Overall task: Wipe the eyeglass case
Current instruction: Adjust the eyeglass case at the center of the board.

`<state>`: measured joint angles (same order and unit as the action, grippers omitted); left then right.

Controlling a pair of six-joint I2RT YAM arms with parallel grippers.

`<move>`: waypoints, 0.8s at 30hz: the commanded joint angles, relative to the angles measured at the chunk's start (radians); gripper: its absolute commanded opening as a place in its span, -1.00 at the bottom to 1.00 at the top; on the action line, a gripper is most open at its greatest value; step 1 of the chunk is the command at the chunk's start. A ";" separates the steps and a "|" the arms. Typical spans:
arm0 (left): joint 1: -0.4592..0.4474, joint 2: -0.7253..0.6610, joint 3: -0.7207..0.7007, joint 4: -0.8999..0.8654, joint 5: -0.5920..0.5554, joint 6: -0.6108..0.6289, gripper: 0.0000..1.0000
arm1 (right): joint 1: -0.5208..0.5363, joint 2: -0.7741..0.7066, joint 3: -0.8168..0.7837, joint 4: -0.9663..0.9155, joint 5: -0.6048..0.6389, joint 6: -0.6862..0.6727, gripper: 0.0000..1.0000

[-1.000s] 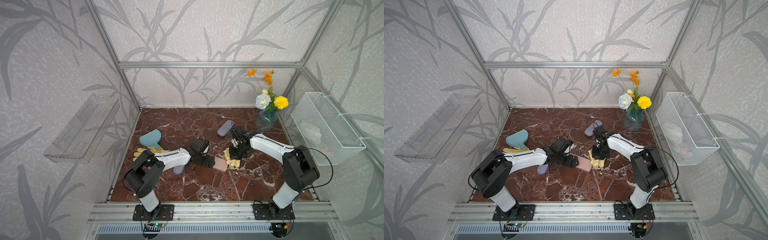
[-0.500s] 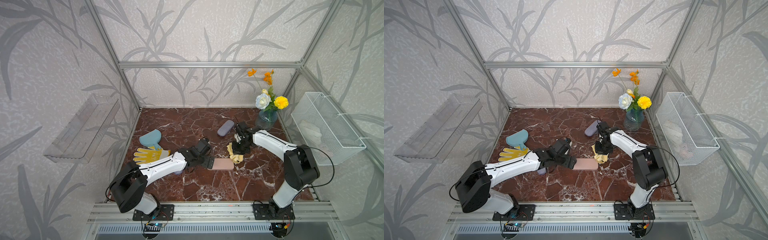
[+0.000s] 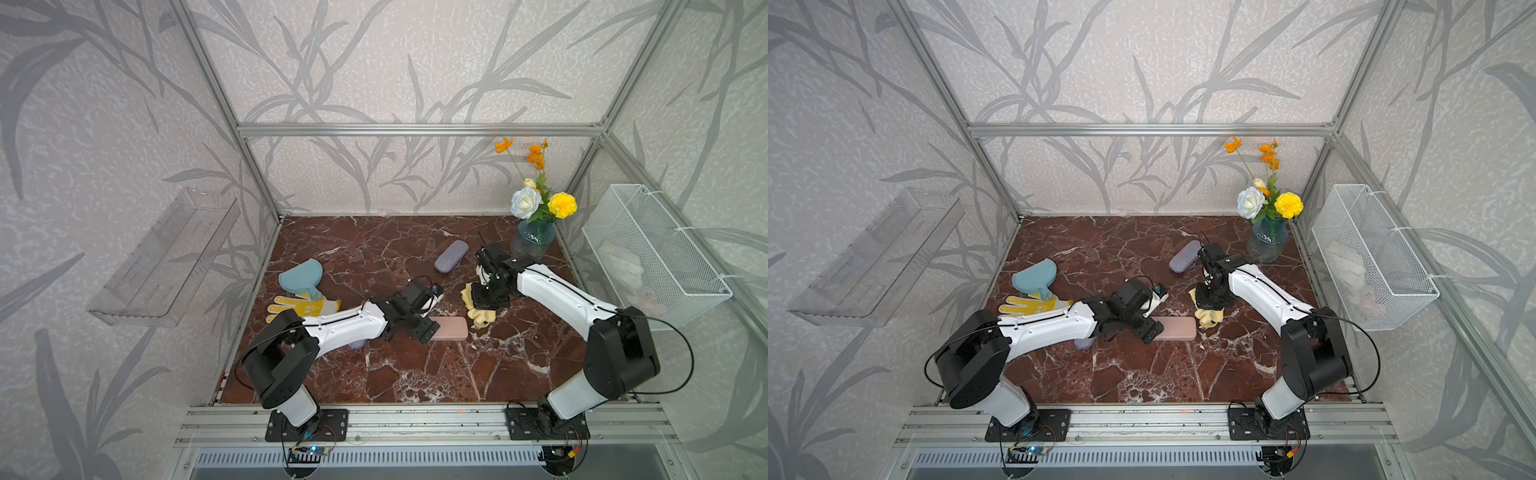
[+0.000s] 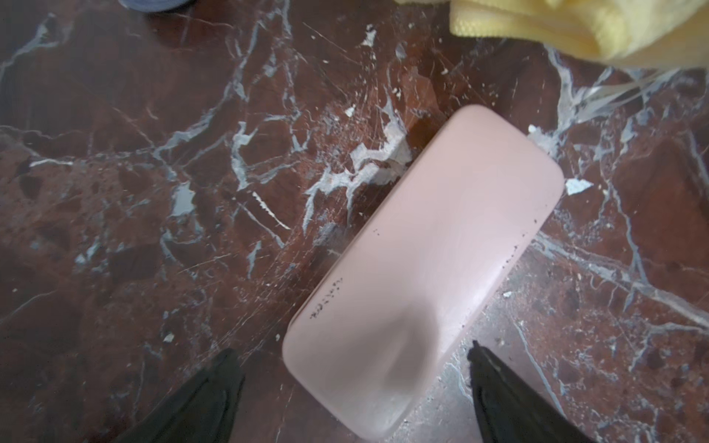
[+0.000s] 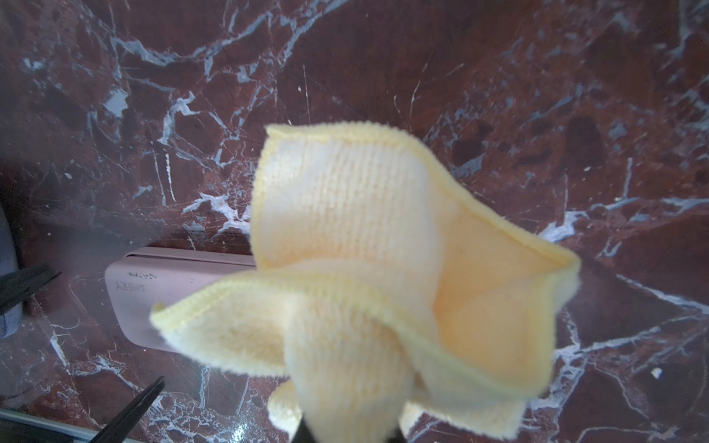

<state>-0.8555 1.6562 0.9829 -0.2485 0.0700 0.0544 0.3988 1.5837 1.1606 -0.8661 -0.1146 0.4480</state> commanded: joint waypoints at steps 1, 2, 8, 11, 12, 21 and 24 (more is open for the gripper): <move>0.009 0.048 0.048 -0.019 0.054 0.128 0.90 | -0.005 -0.007 -0.020 -0.020 -0.018 0.008 -1.00; 0.009 0.069 0.055 -0.028 0.059 0.135 0.91 | -0.005 -0.008 -0.021 -0.019 -0.021 0.008 -1.00; 0.009 0.110 0.048 -0.062 0.056 0.166 0.93 | -0.005 -0.017 -0.016 -0.013 -0.021 0.007 -1.00; 0.006 0.104 0.022 -0.050 0.073 0.147 0.88 | -0.004 -0.014 -0.008 -0.022 -0.019 0.003 -1.00; 0.006 0.101 0.010 -0.044 0.072 0.140 0.88 | -0.005 -0.017 -0.008 -0.021 -0.019 0.003 -1.00; 0.004 0.041 -0.077 0.073 0.076 0.118 0.80 | -0.005 -0.010 0.002 -0.018 -0.044 0.012 -1.00; 0.003 0.050 -0.098 0.113 0.063 0.116 0.38 | -0.004 -0.036 0.015 -0.035 -0.032 0.014 -1.00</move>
<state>-0.8486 1.7088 0.9005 -0.1864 0.1379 0.1707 0.3992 1.5829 1.1481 -0.8677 -0.1497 0.4526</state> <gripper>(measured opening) 0.734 0.112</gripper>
